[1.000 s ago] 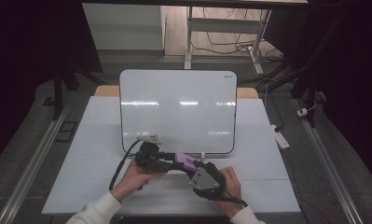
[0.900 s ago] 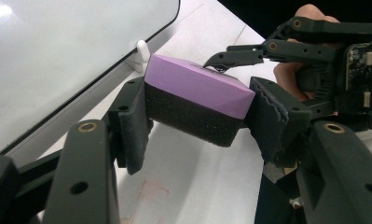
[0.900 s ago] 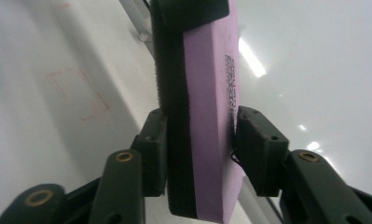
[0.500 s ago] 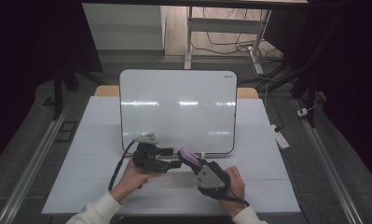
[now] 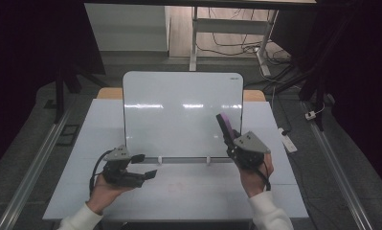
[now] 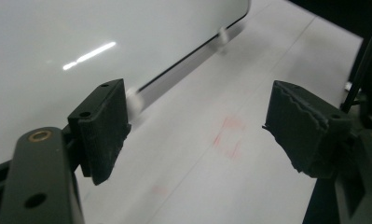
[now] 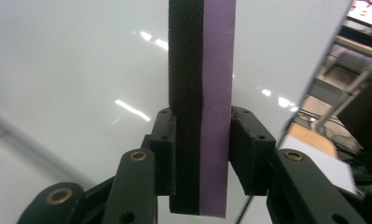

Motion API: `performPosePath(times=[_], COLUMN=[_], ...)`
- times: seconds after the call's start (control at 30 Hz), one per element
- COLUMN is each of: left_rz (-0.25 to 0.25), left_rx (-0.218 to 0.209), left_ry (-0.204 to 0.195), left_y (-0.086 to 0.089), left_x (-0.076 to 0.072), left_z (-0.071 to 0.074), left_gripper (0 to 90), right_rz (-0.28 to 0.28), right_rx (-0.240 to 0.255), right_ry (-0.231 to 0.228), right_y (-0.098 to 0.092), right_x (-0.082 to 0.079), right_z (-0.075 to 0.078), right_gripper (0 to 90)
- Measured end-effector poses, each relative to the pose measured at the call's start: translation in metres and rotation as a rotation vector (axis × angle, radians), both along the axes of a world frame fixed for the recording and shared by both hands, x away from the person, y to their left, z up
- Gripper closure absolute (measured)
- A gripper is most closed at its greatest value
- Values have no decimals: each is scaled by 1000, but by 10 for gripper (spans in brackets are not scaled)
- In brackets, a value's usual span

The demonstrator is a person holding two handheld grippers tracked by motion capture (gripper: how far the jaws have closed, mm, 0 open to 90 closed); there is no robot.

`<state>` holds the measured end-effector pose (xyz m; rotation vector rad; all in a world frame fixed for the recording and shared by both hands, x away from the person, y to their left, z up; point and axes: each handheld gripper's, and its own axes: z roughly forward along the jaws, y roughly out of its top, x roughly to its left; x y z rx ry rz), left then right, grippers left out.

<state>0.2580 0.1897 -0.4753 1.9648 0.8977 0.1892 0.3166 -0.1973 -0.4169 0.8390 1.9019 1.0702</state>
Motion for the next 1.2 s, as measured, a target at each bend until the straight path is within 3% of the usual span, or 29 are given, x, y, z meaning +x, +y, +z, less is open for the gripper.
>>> performPosePath(times=[0.23, 0.37, 0.7, 1.0, 1.1, 1.2], left_rz=[64, 91, 130, 134, 135, 138], left_rx=[38, 35, 28, 25, 26, 27], left_ry=[-2, 10, 30, 38, 37, 40], left_y=[30, 42, 58, 61, 61, 62], left_x=[-17, -21, -23, -22, -23, -23], left_z=[-10, -15, -22, -24, -25, -26], left_gripper=[221, 220, 220, 220, 220, 220], right_rz=[-79, -111, -166, -166, -156, -122], right_rx=[56, 85, 112, 127, 125, 157], right_ry=[30, 51, 100, 87, 68, 54], right_y=[0, 1, 7, 10, 7, -1], right_x=[34, 52, 86, 94, 90, 79], right_z=[25, 36, 44, 43, 43, 44], right_gripper=[629, 628, 622, 600, 539, 498])
